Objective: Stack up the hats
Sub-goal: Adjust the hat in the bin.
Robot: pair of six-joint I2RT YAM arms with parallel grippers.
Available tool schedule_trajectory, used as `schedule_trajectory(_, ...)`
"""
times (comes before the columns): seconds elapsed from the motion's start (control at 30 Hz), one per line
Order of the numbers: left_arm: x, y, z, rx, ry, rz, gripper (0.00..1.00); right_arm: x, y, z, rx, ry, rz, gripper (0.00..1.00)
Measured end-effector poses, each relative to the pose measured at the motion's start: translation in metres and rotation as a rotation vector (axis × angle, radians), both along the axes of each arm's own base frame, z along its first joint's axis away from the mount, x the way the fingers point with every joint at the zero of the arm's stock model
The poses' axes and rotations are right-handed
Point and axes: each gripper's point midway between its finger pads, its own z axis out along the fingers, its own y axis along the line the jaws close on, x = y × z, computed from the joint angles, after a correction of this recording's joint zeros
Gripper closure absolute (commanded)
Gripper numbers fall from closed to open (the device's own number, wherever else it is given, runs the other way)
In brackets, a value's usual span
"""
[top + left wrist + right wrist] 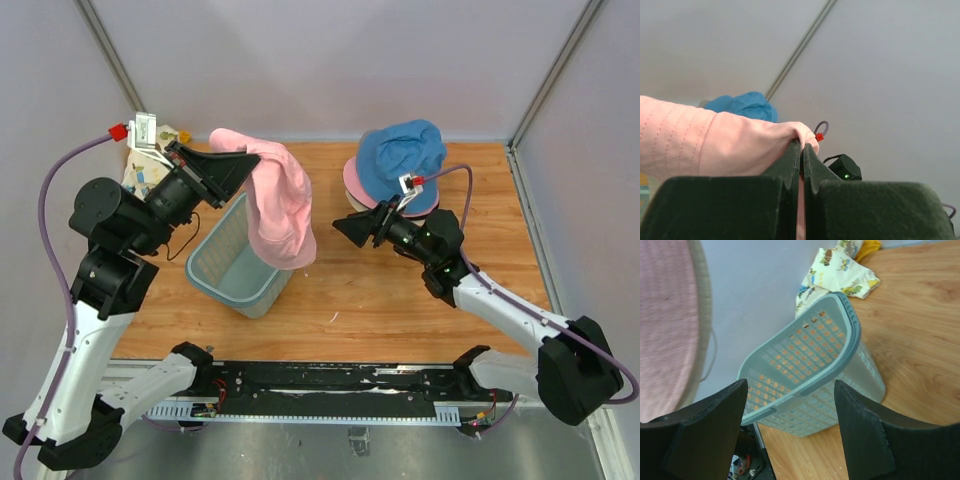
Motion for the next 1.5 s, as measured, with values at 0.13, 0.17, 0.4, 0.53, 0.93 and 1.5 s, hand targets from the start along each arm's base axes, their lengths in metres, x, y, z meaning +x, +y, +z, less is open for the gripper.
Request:
schedule_trajectory(0.13, 0.008, 0.005, -0.006, -0.02, 0.021, 0.044, 0.99, -0.005, 0.016, 0.007, 0.096, 0.026, 0.069, 0.3)
schedule_trajectory(0.17, 0.011, 0.005, -0.007, -0.024, 0.027, 0.053, 0.99, -0.009, 0.02, 0.009, 0.112, 0.028, 0.088, 0.3)
schedule_trajectory(0.4, 0.022, 0.012, -0.008, -0.065, 0.033, 0.112, 0.99, -0.042, 0.045, 0.029, 0.198, 0.024, 0.2, 0.32)
schedule_trajectory(0.53, 0.024, 0.015, -0.005, -0.084, 0.024, 0.13, 1.0, -0.046, 0.043, 0.02, 0.208, 0.048, 0.181, 0.32)
schedule_trajectory(0.93, 0.025, 0.016, -0.003, -0.111, 0.017, 0.135, 1.0, -0.037, 0.042, 0.009, 0.217, 0.084, 0.13, 0.36)
schedule_trajectory(1.5, 0.027, 0.012, -0.008, -0.119, 0.024, 0.12, 0.99, -0.024, 0.054, 0.001, 0.24, 0.121, 0.131, 0.39)
